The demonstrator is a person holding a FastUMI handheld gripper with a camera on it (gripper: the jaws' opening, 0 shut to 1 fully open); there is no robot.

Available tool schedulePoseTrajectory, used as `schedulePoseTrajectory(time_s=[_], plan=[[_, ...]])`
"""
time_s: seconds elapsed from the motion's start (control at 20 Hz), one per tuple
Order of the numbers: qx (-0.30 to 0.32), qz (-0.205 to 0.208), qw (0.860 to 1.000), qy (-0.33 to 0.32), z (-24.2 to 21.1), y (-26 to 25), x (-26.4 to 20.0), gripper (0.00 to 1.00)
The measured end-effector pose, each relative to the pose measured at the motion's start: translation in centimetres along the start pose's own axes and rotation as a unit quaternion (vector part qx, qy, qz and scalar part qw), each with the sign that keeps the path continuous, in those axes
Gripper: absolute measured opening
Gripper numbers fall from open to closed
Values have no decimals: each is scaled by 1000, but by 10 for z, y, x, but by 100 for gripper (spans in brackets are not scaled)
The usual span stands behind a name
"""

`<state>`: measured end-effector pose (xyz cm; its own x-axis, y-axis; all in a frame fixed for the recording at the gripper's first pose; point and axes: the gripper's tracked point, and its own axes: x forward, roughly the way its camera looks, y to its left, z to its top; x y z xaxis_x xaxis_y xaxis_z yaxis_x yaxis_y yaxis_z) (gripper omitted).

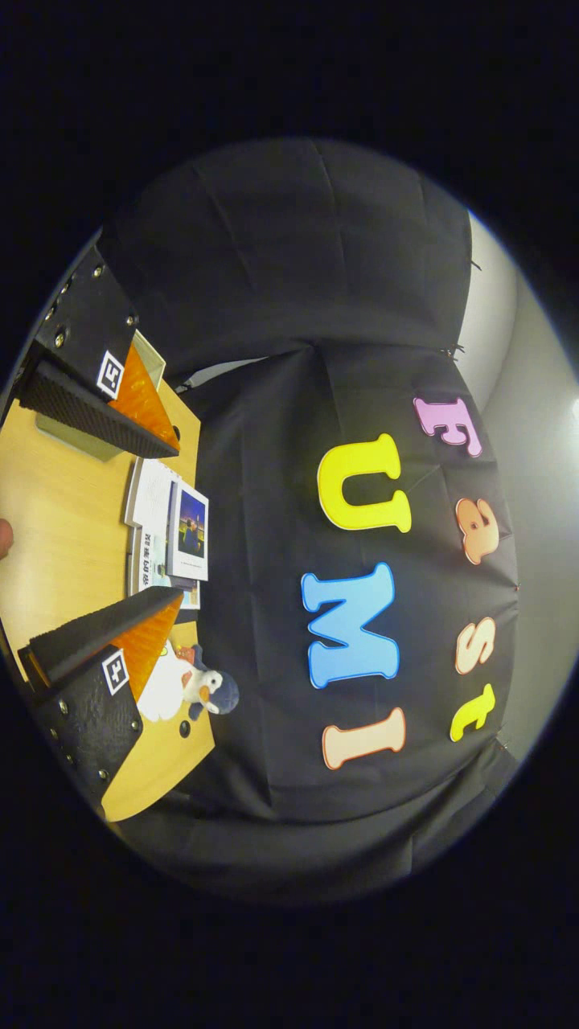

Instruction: Open the storage box then place both shoes into the box .Put the left shoe in first, then the right shoe, with the right side of both shoes facing outward in a uniform manner.

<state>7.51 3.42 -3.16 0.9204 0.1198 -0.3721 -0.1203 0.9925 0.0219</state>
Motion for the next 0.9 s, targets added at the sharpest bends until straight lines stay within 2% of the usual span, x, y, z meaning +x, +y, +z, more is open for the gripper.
schedulePoseTrajectory(time_s=[0.45,0.9], plan=[[15,-28,999,-20,5,-38,-11,97],[7,-36,998,-44,16,-27,-26,97]])
